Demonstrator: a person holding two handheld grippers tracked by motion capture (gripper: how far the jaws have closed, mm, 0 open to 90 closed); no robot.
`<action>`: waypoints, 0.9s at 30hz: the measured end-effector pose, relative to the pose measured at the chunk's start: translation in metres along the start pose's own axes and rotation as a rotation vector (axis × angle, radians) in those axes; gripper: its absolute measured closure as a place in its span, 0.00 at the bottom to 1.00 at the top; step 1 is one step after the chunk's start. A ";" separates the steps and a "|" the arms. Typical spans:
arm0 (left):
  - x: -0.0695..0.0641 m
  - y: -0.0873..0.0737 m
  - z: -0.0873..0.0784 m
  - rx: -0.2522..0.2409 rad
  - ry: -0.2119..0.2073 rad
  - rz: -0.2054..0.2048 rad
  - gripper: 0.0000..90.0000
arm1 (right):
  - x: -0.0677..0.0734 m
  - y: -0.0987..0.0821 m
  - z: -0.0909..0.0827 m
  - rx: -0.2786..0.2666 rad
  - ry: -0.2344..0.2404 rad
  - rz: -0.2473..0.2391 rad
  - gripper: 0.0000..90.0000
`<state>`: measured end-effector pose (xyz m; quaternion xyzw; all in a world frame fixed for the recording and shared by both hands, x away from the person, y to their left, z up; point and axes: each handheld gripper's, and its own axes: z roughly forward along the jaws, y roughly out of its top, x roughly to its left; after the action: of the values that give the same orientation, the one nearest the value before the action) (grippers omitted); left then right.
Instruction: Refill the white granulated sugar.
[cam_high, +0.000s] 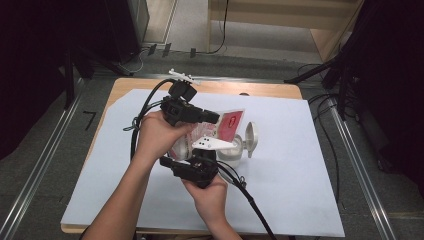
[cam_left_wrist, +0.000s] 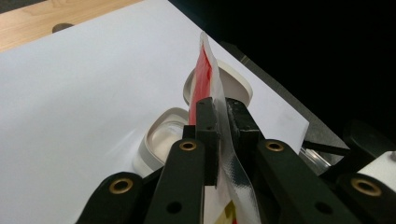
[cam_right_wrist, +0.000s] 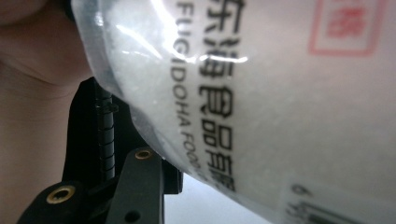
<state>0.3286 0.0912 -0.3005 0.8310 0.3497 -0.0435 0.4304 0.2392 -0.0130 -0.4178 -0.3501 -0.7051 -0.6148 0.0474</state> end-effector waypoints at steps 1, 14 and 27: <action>0.000 0.000 0.000 -0.002 0.000 -0.002 0.95 | 0.000 0.000 0.000 0.001 -0.004 -0.007 0.68; -0.002 -0.001 0.000 -0.006 0.009 -0.001 0.95 | 0.001 -0.001 -0.001 0.005 -0.006 -0.023 0.68; -0.001 -0.001 -0.001 -0.010 0.011 -0.010 0.96 | 0.001 0.001 0.001 0.020 0.009 -0.020 0.65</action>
<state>0.3268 0.0912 -0.3003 0.8273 0.3563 -0.0393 0.4326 0.2392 -0.0120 -0.4167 -0.3398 -0.7143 -0.6099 0.0480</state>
